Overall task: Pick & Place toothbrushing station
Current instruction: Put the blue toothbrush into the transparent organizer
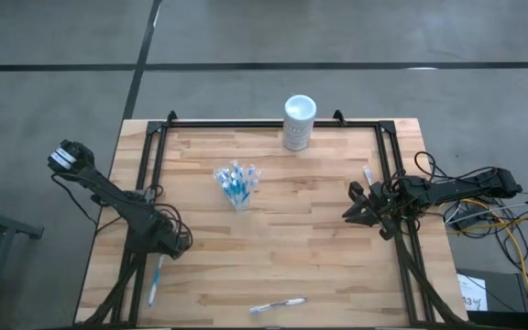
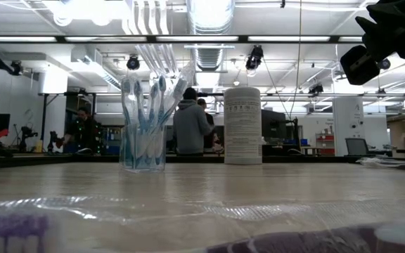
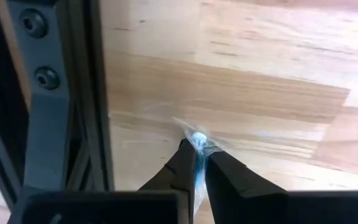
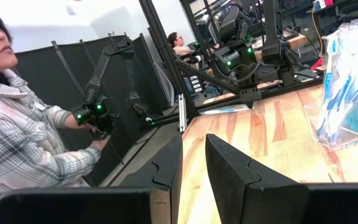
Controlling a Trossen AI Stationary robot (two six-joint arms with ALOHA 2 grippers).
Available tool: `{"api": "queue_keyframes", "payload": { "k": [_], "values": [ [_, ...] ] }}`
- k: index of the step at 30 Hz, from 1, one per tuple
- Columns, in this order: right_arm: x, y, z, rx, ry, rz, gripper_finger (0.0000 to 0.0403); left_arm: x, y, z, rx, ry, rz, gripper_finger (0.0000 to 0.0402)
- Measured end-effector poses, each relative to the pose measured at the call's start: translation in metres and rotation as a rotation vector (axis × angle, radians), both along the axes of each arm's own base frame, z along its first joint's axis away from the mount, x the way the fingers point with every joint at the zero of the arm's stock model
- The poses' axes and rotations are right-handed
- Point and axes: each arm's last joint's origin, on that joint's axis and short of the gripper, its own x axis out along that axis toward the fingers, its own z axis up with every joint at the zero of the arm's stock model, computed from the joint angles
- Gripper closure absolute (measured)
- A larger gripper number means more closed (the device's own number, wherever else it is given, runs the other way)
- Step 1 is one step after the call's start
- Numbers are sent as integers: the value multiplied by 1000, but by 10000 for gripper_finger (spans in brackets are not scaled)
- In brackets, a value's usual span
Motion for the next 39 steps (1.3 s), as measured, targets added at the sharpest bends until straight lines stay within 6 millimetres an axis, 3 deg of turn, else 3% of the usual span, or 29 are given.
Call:
{"api": "queue_keyframes", "payload": {
  "k": [18,31,39],
  "values": [
    [0,0,0,0,0,0,335,12,0,23,210,-165,-5,387],
    [0,0,0,0,0,0,335,18,3,53,416,-252,-54,390],
    [0,0,0,0,0,0,335,27,5,83,627,-404,-145,390]
  ]
}}
